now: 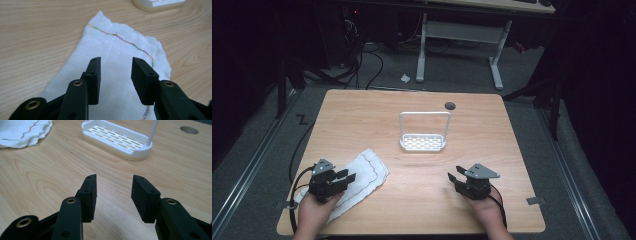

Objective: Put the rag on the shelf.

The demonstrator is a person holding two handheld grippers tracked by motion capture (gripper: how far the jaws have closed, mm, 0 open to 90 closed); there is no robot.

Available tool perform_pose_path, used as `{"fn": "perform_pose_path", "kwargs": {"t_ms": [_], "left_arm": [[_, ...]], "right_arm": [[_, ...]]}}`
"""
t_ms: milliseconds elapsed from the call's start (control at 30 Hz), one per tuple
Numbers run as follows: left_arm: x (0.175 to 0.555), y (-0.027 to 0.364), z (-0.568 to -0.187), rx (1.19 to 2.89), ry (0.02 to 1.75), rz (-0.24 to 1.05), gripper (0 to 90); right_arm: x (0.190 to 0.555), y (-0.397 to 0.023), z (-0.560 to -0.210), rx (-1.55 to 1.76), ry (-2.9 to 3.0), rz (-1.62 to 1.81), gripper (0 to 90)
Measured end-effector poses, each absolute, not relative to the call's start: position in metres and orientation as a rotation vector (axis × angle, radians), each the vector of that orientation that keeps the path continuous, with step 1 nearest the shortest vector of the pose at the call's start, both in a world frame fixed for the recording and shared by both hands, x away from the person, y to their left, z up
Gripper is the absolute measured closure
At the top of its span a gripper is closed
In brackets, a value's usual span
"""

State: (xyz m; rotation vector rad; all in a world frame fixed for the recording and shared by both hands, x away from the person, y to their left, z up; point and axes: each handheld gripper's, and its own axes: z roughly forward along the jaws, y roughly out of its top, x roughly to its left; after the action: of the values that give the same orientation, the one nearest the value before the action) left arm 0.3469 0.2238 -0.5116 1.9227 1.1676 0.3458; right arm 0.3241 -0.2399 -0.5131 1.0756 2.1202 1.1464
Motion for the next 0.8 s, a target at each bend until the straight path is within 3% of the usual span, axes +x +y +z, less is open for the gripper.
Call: {"fn": "perform_pose_path", "kwargs": {"t_ms": [433,467,500,667,800], "left_arm": [[0.346,0.228,-0.515,1.925,1.158,0.304,60.9],[0.347,0.228,-0.515,1.939,1.154,0.292,70.0],[0.347,0.228,-0.515,1.952,1.155,0.283,70.0],[0.348,0.224,-0.52,2.062,1.194,0.322,90.0],[0.348,0.219,-0.522,2.12,1.182,0.359,90.0]], "right_arm": [[0.327,-0.246,-0.513,1.133,2.097,1.179,55.1],[0.327,-0.245,-0.513,1.129,2.103,1.175,55.1],[0.327,-0.245,-0.513,1.129,2.103,1.175,55.1],[0.326,-0.247,-0.511,1.128,2.091,1.193,54.7],[0.327,-0.249,-0.511,1.136,2.088,1.201,54.5]]}}
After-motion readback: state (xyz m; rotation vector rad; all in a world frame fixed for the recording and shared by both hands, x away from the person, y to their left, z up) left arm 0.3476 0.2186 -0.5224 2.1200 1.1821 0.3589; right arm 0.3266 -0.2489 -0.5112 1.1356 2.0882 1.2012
